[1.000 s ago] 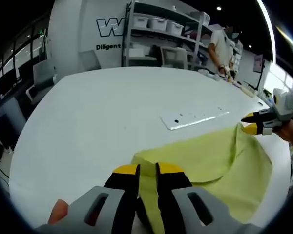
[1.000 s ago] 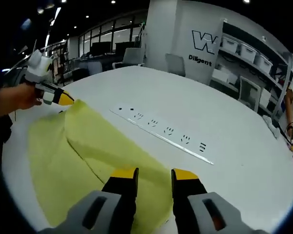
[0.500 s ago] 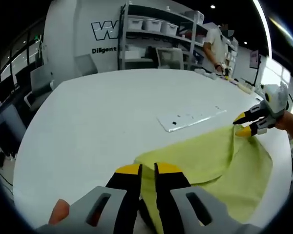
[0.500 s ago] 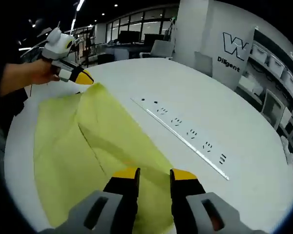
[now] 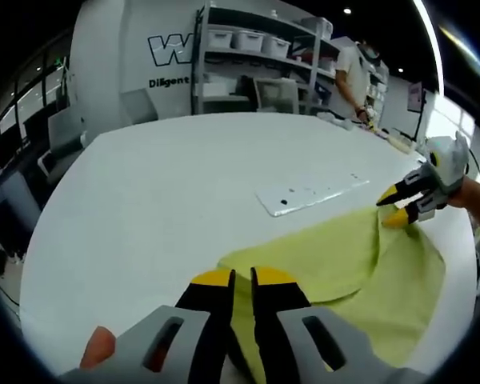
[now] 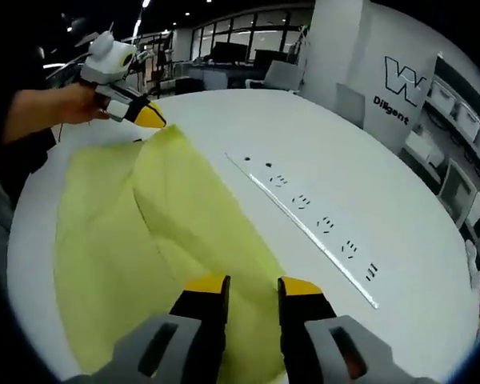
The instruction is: Fold the garment on the visible template until the final outline fits inside the template.
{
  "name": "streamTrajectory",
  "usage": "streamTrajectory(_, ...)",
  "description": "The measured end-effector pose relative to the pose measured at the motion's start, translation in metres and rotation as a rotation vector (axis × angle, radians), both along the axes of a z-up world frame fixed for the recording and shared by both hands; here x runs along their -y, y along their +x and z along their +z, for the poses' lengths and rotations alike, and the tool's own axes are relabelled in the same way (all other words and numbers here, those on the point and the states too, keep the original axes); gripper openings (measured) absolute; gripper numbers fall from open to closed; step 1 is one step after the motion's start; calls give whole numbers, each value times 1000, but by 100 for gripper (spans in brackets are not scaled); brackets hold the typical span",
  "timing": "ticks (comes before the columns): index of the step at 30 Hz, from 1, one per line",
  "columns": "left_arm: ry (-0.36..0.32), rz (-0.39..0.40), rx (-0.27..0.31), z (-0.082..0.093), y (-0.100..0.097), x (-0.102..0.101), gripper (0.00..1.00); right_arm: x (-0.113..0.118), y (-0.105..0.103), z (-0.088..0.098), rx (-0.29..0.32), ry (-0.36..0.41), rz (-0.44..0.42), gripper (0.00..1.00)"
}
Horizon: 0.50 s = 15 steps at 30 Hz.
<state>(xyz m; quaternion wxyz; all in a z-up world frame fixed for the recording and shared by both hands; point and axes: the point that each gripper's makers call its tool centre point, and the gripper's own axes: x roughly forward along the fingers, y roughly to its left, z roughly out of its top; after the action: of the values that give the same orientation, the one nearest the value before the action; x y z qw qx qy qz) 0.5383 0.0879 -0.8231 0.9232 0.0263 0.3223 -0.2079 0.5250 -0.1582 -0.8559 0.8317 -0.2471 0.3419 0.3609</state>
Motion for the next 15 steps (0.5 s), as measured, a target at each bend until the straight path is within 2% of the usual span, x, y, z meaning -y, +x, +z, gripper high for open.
streamTrajectory(2,-2,-1,-3,0,-1,1,5,-1,-3,-5,-21,-25,15,13)
streamTrajectory(5,0,1,-6,0,-1,-1,5,4,-4,-4,-21,-44,6,0)
streamTrajectory(12,-9,13,-11,0,0,-3,4,9,-7,-5,-25,-50,-4,0)
streamTrajectory(15,-4,5,-7,1,0,-2,4,3,-8,1,-8,-26,13,0)
